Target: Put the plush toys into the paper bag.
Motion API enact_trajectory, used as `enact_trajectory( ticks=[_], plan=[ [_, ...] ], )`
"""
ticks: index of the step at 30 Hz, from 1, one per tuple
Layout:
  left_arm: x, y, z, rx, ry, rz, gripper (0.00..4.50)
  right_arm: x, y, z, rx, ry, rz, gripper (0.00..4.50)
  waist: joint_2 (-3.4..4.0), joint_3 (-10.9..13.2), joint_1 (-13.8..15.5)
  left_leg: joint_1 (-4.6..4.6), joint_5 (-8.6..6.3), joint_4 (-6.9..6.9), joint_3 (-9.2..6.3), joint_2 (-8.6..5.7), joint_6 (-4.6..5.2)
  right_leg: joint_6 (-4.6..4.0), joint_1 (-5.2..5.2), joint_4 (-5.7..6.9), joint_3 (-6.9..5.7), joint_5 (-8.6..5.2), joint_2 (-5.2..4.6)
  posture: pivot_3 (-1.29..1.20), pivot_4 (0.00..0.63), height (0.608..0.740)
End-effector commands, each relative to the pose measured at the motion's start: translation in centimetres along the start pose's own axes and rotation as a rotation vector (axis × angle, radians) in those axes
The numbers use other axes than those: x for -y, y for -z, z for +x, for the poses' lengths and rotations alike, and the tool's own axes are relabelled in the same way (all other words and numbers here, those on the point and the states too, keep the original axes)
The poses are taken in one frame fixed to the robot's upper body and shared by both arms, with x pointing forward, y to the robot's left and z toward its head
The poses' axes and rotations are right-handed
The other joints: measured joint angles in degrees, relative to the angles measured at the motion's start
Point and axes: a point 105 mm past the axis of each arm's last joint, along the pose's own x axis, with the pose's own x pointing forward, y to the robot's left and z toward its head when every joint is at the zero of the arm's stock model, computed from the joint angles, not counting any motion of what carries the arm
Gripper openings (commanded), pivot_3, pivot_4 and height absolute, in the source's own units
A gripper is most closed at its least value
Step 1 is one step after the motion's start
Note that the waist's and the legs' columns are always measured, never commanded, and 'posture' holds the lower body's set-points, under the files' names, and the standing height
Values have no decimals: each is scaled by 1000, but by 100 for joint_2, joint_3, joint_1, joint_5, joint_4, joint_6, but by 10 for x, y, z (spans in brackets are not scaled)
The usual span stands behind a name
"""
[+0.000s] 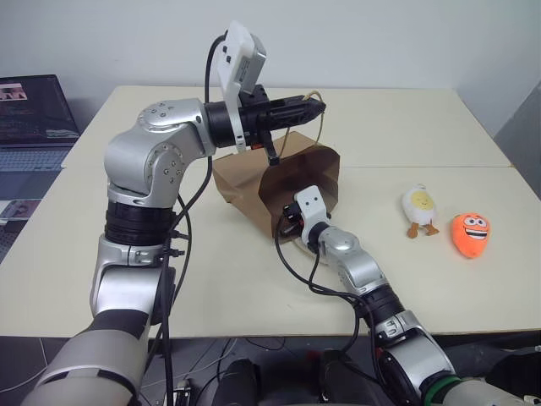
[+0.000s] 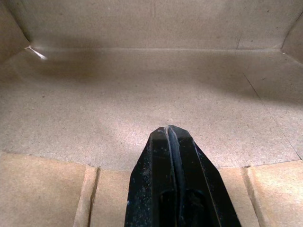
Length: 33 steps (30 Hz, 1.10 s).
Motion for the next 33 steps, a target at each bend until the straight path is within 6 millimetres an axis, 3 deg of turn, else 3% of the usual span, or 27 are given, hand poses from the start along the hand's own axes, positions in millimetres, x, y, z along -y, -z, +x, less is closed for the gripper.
enact_trajectory(
  ticks=[1, 8, 11, 17, 22, 26, 33],
  plan=[
    [11, -11, 2, 12, 44, 73, 0, -4, 27, -2, -95, -17, 27, 48, 0, 0, 0, 0, 0, 0, 0, 0, 0, 0, 0, 0, 0, 0, 0, 0, 150, 740],
    [19, 5, 3, -9, 57, 66, 0, 4, 15, -3, -60, -6, 70, 48, 0, 0, 3, -1, 0, 0, -3, 0, 0, 0, 0, 0, 0, 0, 0, 0, 150, 740],
    [21, 8, 4, -8, 60, 59, 0, 9, 7, -4, -35, 6, 85, 613, 0, 0, 7, -2, 0, 0, -3, 0, 0, 0, 0, 0, 1, 0, 0, 0, 150, 740],
    [24, 15, 5, -16, 69, 40, 0, 11, -12, -15, 10, 1, 43, 2710, 0, 0, 30, -7, 0, 0, -10, -1, 0, 0, 0, -1, 1, 0, -1, 0, 150, 740],
    [25, 21, 4, -27, 72, 33, 0, 11, -40, -41, 65, -25, -33, 4388, 1, 0, 35, -25, 0, 0, -34, -2, 0, 0, -3, -2, 1, 0, -3, 0, 150, 740],
    [25, 23, 4, -34, 71, 32, 0, 16, -66, -72, 97, -79, -79, 4388, 1, 0, 40, -29, 0, -4, -43, -5, 0, 0, -4, -3, -7, 0, -2, 0, 150, 740],
    [30, 27, 6, -37, 87, 16, 0, 33, -89, -138, 50, -177, -158, 4388, 2, 1, 79, -36, 0, -8, -66, -12, 1, 0, 2, -10, -25, 0, -1, 0, 150, 740]
  ],
)
